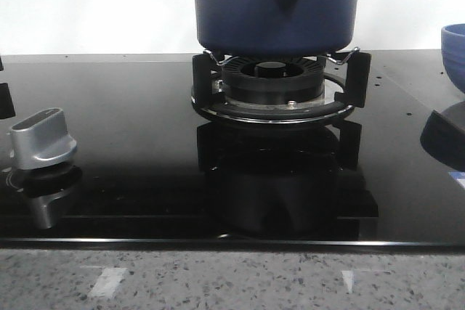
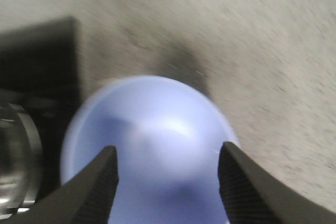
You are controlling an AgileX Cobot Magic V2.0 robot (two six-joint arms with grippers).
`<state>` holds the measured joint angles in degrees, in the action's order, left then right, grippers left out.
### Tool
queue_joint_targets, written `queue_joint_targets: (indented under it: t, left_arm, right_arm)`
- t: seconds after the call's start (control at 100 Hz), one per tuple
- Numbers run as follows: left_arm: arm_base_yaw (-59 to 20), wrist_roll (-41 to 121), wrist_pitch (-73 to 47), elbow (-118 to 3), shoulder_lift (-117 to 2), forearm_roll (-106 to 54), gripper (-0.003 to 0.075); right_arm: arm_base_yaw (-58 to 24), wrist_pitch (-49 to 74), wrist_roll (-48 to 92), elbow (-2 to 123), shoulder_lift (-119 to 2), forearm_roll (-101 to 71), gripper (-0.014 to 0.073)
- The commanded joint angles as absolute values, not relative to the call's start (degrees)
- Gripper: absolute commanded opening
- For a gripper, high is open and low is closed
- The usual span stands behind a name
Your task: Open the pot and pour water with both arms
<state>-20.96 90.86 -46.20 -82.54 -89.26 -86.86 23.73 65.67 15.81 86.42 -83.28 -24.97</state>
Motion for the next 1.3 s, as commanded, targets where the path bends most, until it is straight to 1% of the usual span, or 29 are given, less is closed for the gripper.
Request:
queue_joint_targets:
  t: [0.0,0.27,0.61,1.29]
  left_arm:
    - [-23.0,92.2,-46.9,-84.5,-88.9,-92.5,0.0263]
    - [-25.8,100.3,-45.0,-84.5,-94.0,-93.3,0.0263]
    - [-26.1,102.5,-44.3,-84.5,-97.3,-98.4,0.0263]
    - [-26.1,103.5,-42.5,-84.5,-98.2,-98.0,0.0263]
  right_arm:
    - [24.1,64.6,16.5,88.8,-79.5,-28.8,0.0383]
    - [24.1,65.4,16.6,88.8,-77.3,-28.9,0.0383]
    - [24.1,65.2,16.7,88.8,-77.3,-29.1,0.0383]
    - [24.1,64.9,16.7,88.8,-77.5,-29.3,0.0383]
